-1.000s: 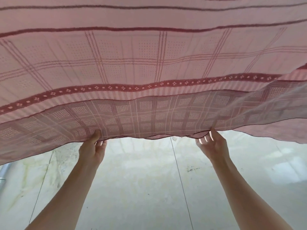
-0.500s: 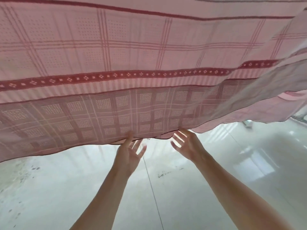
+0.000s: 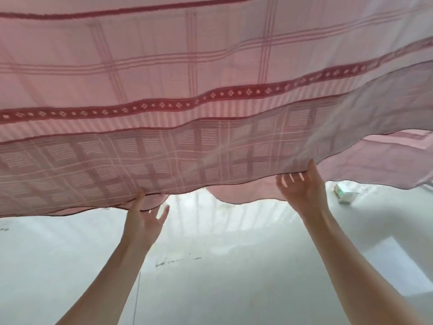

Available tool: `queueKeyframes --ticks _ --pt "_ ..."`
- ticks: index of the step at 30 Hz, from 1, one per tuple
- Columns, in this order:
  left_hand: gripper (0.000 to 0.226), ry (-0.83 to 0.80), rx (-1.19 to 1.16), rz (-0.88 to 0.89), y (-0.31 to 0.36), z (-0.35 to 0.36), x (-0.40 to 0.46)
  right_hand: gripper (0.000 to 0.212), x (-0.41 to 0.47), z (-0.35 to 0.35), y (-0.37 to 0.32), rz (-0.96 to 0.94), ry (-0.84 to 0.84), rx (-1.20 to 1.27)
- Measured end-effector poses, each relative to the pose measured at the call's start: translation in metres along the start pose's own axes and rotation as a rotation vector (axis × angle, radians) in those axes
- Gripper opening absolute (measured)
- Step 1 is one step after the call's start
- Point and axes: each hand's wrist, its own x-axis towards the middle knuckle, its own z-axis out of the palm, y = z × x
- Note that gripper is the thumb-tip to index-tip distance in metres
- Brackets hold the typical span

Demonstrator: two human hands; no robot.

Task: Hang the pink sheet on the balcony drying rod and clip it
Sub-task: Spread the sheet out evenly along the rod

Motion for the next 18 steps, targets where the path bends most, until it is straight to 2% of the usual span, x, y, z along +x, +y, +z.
queueKeyframes --ticks 5,8,13,18 --pt "0.011 0.150 0.011 0.171 -0.004 0.017 -0.004 0.009 0.038 -0.022 -0.034 0.030 -0.159 -0.198" --pt "0.013 0.202 0.077 0.216 0.001 0.024 -0.006 0.012 0.049 -0.035 -0.032 0.013 -0.168 -0.269" --pt "0.020 0.253 0.164 0.156 0.005 0.021 -0.010 0.013 0.052 -0.037 -0.032 0.007 -0.138 -0.334" --pt "0.031 0.231 0.138 0.127 0.006 0.022 -0.002 0.009 0.051 -0.041 -0.026 0.013 -0.095 -0.371"
